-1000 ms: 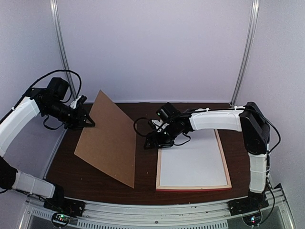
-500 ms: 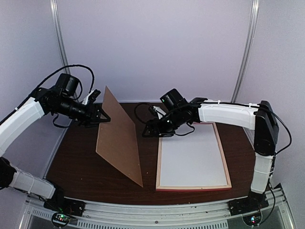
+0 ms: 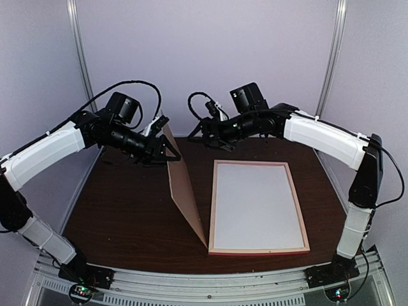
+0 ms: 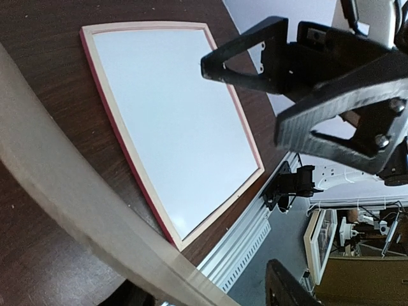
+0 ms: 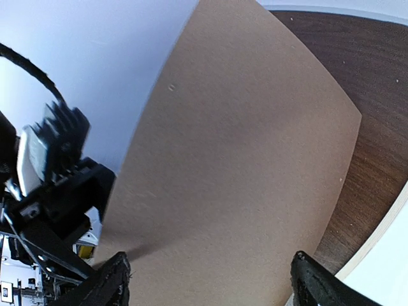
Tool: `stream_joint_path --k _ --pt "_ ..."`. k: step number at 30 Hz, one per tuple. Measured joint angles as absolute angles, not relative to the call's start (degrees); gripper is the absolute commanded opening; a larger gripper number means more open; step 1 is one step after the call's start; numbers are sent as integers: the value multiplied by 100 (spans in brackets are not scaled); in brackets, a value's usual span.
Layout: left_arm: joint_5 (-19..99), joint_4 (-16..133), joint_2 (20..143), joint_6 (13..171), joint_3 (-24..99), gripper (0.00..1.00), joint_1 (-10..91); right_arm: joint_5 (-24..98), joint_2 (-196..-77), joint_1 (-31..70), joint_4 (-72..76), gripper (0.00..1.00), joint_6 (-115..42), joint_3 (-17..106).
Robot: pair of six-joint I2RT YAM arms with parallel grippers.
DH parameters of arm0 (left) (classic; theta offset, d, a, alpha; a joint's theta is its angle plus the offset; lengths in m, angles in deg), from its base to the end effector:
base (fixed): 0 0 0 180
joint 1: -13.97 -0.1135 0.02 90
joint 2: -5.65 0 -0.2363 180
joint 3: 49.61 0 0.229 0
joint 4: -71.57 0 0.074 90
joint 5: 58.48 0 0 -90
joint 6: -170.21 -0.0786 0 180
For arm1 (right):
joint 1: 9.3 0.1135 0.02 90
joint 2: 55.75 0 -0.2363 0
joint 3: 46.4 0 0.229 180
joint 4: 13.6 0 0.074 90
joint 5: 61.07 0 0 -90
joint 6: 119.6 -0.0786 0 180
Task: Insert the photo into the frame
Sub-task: Turn over the backboard.
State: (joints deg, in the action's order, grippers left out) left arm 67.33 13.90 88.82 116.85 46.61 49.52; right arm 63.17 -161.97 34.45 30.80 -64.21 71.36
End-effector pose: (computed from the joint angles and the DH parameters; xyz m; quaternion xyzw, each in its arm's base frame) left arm 0.2279 -0.2194 0.3031 0.1102 0.8790 -0.4454 0.1295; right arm 0.2780 0.3273 0.3108 -0.2072 0.8254 0.4891 0.1910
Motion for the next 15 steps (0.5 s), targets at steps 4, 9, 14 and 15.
stream_joint_path --k 4,9,14,15 --pt "6749 1620 9114 11703 4867 68 5107 6414 -16199 3369 3176 86 -6476 7577" --pt "6827 1888 9254 11727 5054 75 5164 6518 -16221 3342 3222 86 -6528 7743" --pt "6972 2173 9394 11738 5234 79 5171 6564 -16359 3312 3353 86 -6585 7750" --pt "7000 2223 9420 11735 5242 80 5171 6564 -16389 3301 3397 85 -6585 7765"
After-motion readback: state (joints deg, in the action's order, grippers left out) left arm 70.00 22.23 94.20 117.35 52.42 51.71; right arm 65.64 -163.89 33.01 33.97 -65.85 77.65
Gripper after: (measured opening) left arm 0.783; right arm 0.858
